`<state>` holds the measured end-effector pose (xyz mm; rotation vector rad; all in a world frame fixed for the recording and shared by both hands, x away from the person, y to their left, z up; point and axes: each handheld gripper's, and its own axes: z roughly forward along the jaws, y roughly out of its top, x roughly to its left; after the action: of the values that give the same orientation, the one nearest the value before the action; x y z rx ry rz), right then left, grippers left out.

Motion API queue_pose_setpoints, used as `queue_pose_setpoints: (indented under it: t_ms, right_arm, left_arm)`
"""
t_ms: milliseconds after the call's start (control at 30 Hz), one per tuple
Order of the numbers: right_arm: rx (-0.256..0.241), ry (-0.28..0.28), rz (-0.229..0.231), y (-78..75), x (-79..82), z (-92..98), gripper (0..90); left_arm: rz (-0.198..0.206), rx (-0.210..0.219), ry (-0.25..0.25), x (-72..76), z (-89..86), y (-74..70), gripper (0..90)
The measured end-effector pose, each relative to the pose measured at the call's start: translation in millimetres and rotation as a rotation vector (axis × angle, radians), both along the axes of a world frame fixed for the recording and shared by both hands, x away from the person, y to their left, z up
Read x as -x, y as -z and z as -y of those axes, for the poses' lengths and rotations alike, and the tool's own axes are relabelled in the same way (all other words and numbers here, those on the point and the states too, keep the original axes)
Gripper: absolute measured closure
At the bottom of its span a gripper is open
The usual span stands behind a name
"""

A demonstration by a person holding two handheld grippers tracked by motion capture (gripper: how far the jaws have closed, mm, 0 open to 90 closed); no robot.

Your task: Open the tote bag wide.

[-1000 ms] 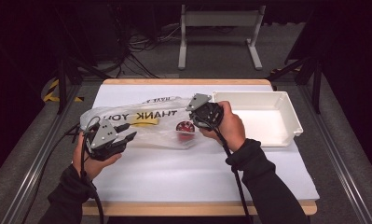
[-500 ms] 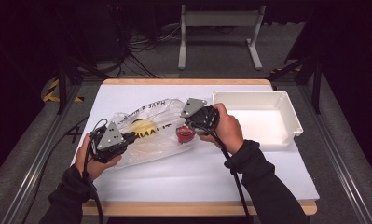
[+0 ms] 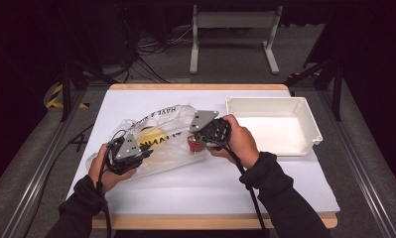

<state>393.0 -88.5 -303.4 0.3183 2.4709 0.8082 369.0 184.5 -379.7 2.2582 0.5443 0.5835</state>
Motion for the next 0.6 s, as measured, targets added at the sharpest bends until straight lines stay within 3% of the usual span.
queue_pose_setpoints:
  t_ms: [33,67,133,200,267,300,433,533,600]
  right_arm:
    - [0.024,-0.028,-0.027,5.0,-0.4,-4.1,87.4]
    - [0.024,-0.028,-0.027,5.0,-0.4,-4.1,87.4]
    - [0.073,-0.033,-0.073,14.9,-6.9,-10.2,81.8]
    - [0.151,-0.021,-0.126,24.8,-17.8,-15.3,74.3]
    - [0.172,0.002,-0.141,28.8,-22.8,-16.9,70.4]
    - [0.224,0.041,-0.203,33.9,-35.2,-15.8,65.5]
    - [0.266,0.074,-0.210,37.9,-47.2,-10.0,57.5]
    - [0.300,0.112,-0.201,40.5,-50.3,-5.8,50.1]
    - [0.313,0.125,-0.192,40.4,-51.9,-3.9,48.3]
  left_arm:
    - [-0.008,0.007,-0.002,-1.3,0.6,1.8,81.6]
    - [-0.008,0.007,-0.002,-1.3,0.6,1.8,81.6]
    - [-0.014,0.001,-0.001,-2.8,0.8,4.7,81.3]
    - [-0.021,-0.003,-0.003,-2.9,1.0,5.8,79.0]
    - [-0.033,0.000,0.004,-3.1,0.5,6.8,76.7]
    - [-0.036,0.000,0.002,-3.1,-0.2,8.1,74.8]
    - [-0.052,-0.012,-0.002,-5.0,-2.6,12.2,73.5]
    - [-0.058,-0.028,-0.031,-8.1,-5.3,16.3,68.2]
    - [-0.036,-0.078,-0.085,-11.7,-7.1,19.6,66.4]
